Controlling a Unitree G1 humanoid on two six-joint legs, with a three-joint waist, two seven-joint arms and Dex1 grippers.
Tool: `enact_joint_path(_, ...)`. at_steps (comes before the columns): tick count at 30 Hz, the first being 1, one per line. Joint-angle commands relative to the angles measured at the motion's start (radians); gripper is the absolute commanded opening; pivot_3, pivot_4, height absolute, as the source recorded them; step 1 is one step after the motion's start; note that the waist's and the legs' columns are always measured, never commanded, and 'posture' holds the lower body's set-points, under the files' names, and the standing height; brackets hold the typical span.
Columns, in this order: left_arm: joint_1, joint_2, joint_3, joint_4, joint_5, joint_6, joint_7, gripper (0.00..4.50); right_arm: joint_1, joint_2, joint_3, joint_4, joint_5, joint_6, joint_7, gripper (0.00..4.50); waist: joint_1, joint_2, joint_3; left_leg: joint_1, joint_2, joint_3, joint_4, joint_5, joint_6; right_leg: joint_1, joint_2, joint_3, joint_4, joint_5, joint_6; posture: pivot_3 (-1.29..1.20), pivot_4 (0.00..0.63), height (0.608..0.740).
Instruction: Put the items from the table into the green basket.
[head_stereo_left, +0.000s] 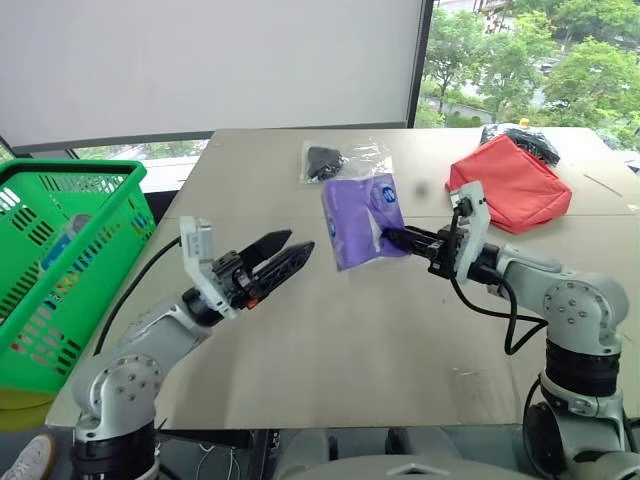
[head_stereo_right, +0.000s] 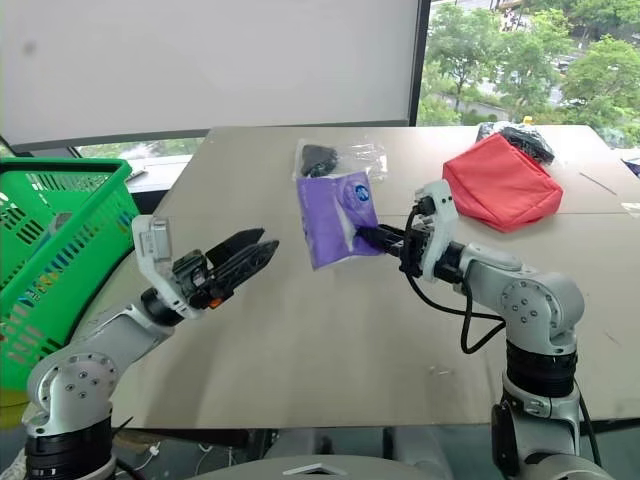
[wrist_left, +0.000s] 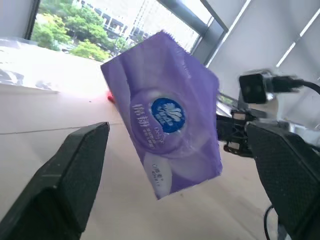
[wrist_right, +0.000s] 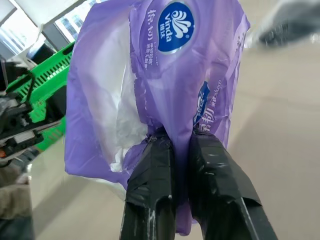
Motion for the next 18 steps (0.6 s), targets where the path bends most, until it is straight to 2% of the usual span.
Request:
enact_joint_path(1,-0.06,-0.04,-0.018,0.022,-0.052,0.003,0.088,4.5,-0.028,0.011,0.045,-0.041,-0.021,-0.134,0.049,0.01,0.001,0.0,0.0,0.0,0.0,0.0,0.0,0.0,0.0,0.0,0.0,0.0,0.0,0.0,0.0,-0.02,0.0,0.74)
enact_joint_path(5,-0.095,-0.068,-0.044,0.04,-0.072,0.017,0.138,4.5,-0.036,-0.014,0.114,-0.035,-0.086,-0.233,0.085,0.01,0.0,0.0,0.0,0.0,0.0,0.0,0.0,0.0,0.0,0.0,0.001,0.0,0.002,0.0,0.0,-0.02,0.0,0.74)
enact_joint_path(9,-0.098,-0.074,-0.09,0.064,-0.023,0.01,0.14,4.5,-0.036,0.02,0.11,-0.038,-0.057,-0.288,0.098,0.01,0.001,0.0,0.0,0.0,0.0,0.0,0.0,0.0,0.0,-0.001,0.001,0.0,0.001,0.0,0.0,-0.02,0.0,0.74)
enact_joint_path(17,-0.128,-0.113,-0.097,0.078,-0.065,-0.005,0.125,4.5,-0.02,0.015,0.115,-0.05,-0.026,-0.289,0.109,0.01,0.001,0.0,0.0,0.0,0.0,0.0,0.0,0.0,0.0,-0.001,0.001,0.001,0.001,0.0,0.0,-0.03,0.0,0.74)
enact_joint_path(18,-0.13,-0.115,-0.095,0.081,-0.07,-0.007,0.118,4.0,-0.019,0.013,0.116,-0.05,-0.027,-0.29,0.108,0.0,0.001,0.0,0.0,0.0,0.0,0.0,0.0,0.0,0.0,-0.001,0.001,0.001,0.001,0.0,0.0,-0.03,0.0,0.74)
